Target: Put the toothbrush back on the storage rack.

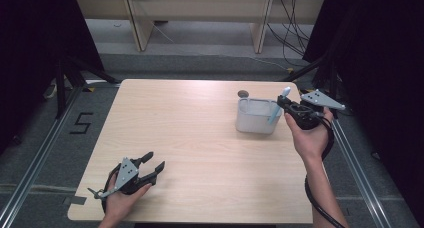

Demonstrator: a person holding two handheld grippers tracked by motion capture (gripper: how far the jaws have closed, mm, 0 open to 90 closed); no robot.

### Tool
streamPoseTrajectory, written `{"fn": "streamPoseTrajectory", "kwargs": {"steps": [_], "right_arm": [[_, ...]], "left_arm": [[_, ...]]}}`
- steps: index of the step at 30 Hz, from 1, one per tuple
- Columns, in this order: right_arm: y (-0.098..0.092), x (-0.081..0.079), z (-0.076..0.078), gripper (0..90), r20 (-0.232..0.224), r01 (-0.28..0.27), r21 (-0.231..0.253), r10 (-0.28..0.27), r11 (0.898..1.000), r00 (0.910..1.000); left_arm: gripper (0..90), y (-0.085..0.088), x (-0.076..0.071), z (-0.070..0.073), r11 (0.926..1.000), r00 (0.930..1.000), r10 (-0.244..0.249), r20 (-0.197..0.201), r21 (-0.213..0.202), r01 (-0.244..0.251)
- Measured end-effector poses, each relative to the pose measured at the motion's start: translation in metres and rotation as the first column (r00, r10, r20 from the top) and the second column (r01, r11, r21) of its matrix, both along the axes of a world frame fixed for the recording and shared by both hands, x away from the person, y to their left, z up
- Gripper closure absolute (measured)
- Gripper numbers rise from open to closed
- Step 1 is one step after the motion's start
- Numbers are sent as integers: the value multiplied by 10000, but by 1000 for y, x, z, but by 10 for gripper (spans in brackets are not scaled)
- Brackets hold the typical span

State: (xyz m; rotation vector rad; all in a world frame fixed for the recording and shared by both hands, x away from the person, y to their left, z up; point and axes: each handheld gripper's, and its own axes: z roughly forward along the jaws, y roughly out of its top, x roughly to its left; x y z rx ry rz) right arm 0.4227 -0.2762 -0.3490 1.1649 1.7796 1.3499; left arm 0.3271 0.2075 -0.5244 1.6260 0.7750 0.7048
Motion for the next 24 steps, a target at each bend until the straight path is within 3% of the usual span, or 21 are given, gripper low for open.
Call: {"fn": "streamPoseTrajectory", "kwargs": {"steps": [3, 19, 24], "right_arm": [[-2, 2, 1, 862, 200, 75, -71, -73, 9999, 9998], [-8, 8, 7, 862, 346, 297, 103, -301, 9995, 9989], [-9, 9, 7, 862, 187, 437, 201, -441, 9988, 9989]], "left_arm": [[432, 1, -1, 1, 9999, 9999, 63, -123, 128, -61], [432, 1, -1, 1, 9999, 9999, 54, -122, 101, -53], [432, 1, -1, 1, 9999, 9999, 56, -112, 107, -54]]}}
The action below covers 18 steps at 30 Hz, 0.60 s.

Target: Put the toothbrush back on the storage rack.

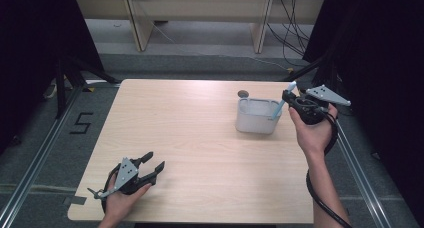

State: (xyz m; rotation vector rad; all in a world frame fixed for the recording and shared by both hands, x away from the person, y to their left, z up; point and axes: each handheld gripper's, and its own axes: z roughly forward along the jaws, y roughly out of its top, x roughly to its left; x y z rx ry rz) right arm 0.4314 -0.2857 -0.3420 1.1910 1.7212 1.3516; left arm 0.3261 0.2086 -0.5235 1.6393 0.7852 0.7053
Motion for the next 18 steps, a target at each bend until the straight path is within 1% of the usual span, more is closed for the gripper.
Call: {"fn": "streamPoseTrajectory", "kwargs": {"steps": [3, 4, 5, 7, 8, 9, 10, 11, 12, 14, 15, 17, 18], "right_arm": [[-2, 2, 0, 861, 179, 70, -84, -69, 9999, 9998], [-1, 2, 0, 861, 139, 55, 12, -55, 10000, 9999], [-2, 3, 0, 861, 167, -15, -22, 16, 10000, 9999], [-3, 4, 0, 861, 131, 126, -31, -125, 9999, 9998], [-3, 5, 0, 861, 112, 103, 72, -103, 9999, 9999], [-3, 5, 0, 862, 200, 233, -1, -233, 9997, 9995], [-3, 6, 0, 861, 153, 181, 60, -181, 9998, 9997], [-2, 5, 0, 861, 33, 296, 194, -296, 9994, 9996], [-4, 7, 0, 861, 140, 172, 34, -173, 9998, 9998], [-3, 8, 0, 861, 127, 199, 129, -201, 9997, 9997], [-4, 9, 0, 862, 301, 243, -10, -243, 9997, 9993], [-4, 10, 1, 861, 334, 270, -74, -267, 9996, 9991], [-4, 10, 1, 861, 279, 288, -22, -288, 9996, 9992]], "left_arm": [[432, 0, 0, 0, 10000, 10000, 7, -22, -15, -7], [432, 0, 0, 0, 10000, 10000, 9, -28, -15, -9], [432, 0, 0, 0, 10000, 10000, 9, -30, -18, -9], [432, 0, 0, 0, 10000, 10000, 10, -27, -15, -10], [432, 0, 0, 0, 10000, 10000, 11, -19, -13, -11], [432, 0, 0, 0, 10000, 10000, 9, -21, -16, -9], [432, 0, 0, 0, 10000, 10000, 11, -21, -16, -11], [432, 0, 0, 0, 10000, 10000, 10, -21, -17, -10], [432, 0, 0, 0, 10000, 10000, 11, -25, -17, -11], [432, 0, 0, 0, 10000, 10000, 15, -37, -30, -15], [432, 0, 0, 0, 10000, 10000, 12, -39, -26, -12], [432, 0, 0, 0, 10000, 10000, 9, -36, -25, -9], [432, 0, 0, 0, 10000, 10000, 19, -45, -31, -19]]}}
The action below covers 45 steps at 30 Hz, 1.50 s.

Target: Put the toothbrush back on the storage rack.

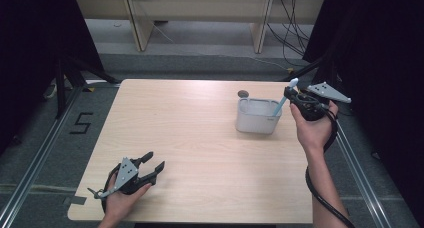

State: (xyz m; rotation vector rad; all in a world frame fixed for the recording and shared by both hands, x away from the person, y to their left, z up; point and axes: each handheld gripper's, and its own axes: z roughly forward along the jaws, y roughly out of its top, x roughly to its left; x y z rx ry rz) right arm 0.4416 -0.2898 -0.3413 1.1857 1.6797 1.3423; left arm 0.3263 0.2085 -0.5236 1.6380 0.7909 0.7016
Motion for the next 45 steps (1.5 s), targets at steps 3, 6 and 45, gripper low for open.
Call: {"fn": "streamPoseTrajectory", "kwargs": {"steps": [3, 6, 45], "right_arm": [[0, 2, 0, 861, -58, 10, 78, -9, 10000, 10000], [0, 3, 1, 861, 10, 135, 76, -135, 9999, 9999], [1, 20, -16, 860, -321, 406, 74, -404, 9991, 9987]], "left_arm": [[432, 0, 0, 0, 10000, 10000, 0, 7, 10, 0], [432, 0, 0, 0, 10000, 10000, -2, 3, -2, 2], [430, 1, 0, 0, 10000, 10000, -18, -21, -84, 18]]}}
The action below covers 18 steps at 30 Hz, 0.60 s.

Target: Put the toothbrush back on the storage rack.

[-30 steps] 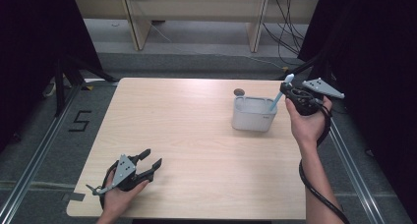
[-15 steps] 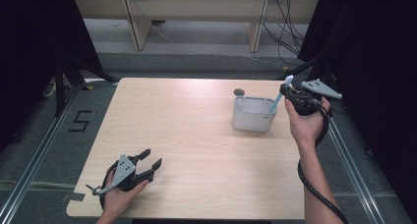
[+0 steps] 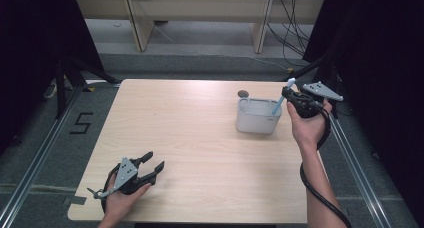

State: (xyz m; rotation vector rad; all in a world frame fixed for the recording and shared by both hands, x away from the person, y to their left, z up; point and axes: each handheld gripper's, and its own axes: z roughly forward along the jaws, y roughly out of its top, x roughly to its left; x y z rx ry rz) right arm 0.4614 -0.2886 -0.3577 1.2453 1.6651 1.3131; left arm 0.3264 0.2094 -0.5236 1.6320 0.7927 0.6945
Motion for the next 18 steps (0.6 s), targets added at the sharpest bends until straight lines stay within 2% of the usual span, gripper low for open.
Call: {"fn": "streamPoseTrajectory", "kwargs": {"steps": [6, 7, 12, 17, 18], "right_arm": [[2, 2, -4, 860, -48, -40, 61, 40, 10000, 10000], [3, 1, -4, 860, -164, 40, 188, -37, 9998, 9999], [2, 3, -7, 860, -84, -24, -30, 24, 10000, 10000], [4, 4, -10, 860, -130, 86, 112, -84, 9999, 9999], [3, 4, -11, 860, -127, 68, -38, -68, 10000, 9999]], "left_arm": [[430, 0, 0, 0, 10000, 10000, -5, 23, -6, 5], [430, 0, 0, 0, 10000, 10000, -8, 24, -9, 8], [430, 0, 0, 0, 10000, 10000, -14, 15, 22, 14], [429, 0, 0, 0, 10000, 10000, -8, 4, -36, 8], [429, 0, 0, 0, 10000, 10000, -11, 5, -41, 11]]}}
